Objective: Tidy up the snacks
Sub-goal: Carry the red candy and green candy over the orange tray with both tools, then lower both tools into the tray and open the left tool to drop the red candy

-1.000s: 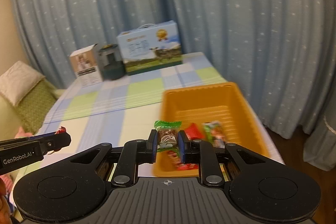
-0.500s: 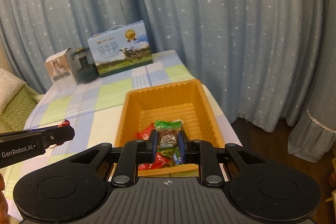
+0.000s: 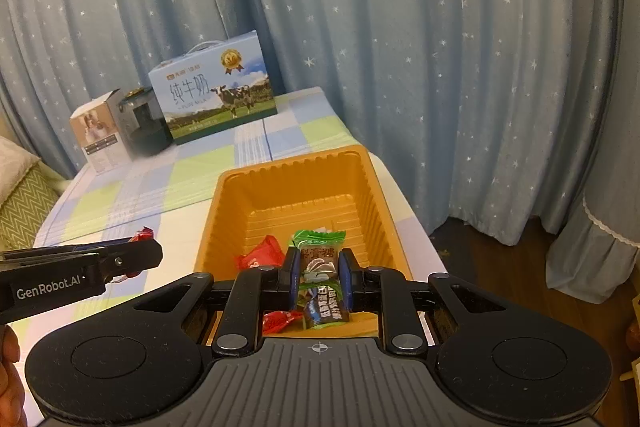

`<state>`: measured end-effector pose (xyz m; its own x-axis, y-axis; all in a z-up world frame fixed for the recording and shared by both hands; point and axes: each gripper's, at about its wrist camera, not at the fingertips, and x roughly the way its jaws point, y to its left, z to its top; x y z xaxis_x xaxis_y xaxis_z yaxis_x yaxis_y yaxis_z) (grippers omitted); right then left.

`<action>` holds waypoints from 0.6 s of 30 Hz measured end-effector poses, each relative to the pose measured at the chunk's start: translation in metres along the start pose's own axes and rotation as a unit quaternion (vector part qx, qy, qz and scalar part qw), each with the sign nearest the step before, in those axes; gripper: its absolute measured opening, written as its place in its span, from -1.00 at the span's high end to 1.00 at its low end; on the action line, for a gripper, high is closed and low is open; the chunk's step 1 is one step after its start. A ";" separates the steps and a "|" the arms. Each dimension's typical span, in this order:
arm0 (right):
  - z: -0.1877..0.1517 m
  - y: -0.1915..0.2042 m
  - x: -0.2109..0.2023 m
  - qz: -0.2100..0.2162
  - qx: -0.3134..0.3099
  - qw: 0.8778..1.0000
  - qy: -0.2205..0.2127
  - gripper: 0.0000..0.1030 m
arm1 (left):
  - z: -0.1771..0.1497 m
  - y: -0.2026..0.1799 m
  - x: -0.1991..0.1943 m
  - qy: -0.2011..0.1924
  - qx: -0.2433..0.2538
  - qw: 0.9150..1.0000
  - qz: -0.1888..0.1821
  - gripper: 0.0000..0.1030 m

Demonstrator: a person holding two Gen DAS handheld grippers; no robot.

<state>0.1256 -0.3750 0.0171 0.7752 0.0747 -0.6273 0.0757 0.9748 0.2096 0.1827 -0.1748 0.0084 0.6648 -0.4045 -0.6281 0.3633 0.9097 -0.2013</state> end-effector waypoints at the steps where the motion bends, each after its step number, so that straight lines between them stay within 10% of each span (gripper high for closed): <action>1: 0.001 -0.001 0.003 0.000 -0.001 1.000 0.001 0.60 | 0.001 0.000 0.004 0.002 0.000 1.000 0.000 0.64; 18: 0.021 -0.009 0.058 0.006 -0.010 1.000 0.022 0.60 | 0.011 0.007 0.071 0.039 0.000 0.999 -0.006 0.64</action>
<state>0.1835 -0.3835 -0.0054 0.7482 0.0950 -0.6566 0.0540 0.9777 0.2029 0.2394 -0.1978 -0.0296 0.6071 -0.4063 -0.6829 0.3711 0.9049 -0.2084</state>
